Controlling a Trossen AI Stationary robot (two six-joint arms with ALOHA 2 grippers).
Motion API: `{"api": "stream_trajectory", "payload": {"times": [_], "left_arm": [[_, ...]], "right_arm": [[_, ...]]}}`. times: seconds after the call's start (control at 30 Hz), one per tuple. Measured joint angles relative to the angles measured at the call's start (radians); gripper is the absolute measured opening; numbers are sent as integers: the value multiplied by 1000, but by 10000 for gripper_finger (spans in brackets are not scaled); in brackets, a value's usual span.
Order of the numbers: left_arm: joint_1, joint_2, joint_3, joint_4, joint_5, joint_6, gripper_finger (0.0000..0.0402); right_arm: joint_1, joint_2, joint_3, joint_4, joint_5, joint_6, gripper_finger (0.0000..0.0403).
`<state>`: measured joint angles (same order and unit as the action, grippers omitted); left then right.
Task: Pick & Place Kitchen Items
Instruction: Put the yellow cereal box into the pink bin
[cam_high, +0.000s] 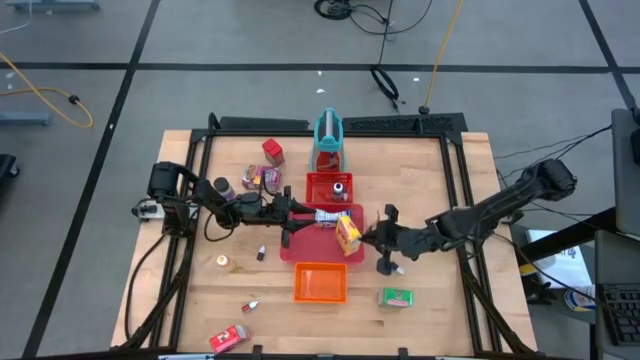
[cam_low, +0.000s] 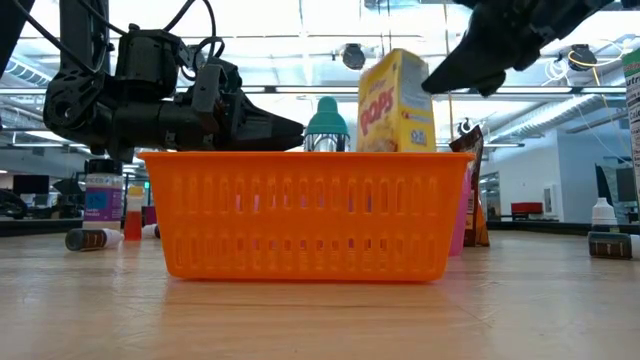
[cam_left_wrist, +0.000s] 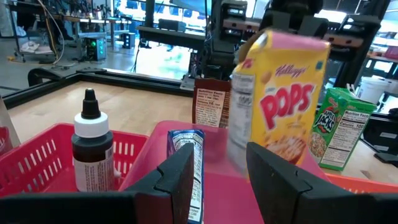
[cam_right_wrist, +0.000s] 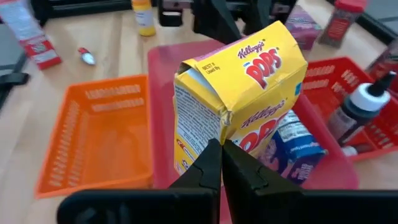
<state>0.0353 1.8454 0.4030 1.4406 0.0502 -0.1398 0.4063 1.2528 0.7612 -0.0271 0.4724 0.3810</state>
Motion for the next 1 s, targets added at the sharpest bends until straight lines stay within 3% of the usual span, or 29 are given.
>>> {"api": "stream_trajectory", "payload": {"times": [0.33, 0.67, 1.0], "left_arm": [[0, 0, 0, 0, 0, 1, 147], [0, 0, 0, 0, 0, 2, 147], [0, 0, 0, -10, 0, 2, 147]], "right_arm": [[44, 50, 0, 1, 156, 128, 0], [46, 100, 0, -2, 158, 203, 0], [47, 104, 0, -7, 126, 155, 1]]}}
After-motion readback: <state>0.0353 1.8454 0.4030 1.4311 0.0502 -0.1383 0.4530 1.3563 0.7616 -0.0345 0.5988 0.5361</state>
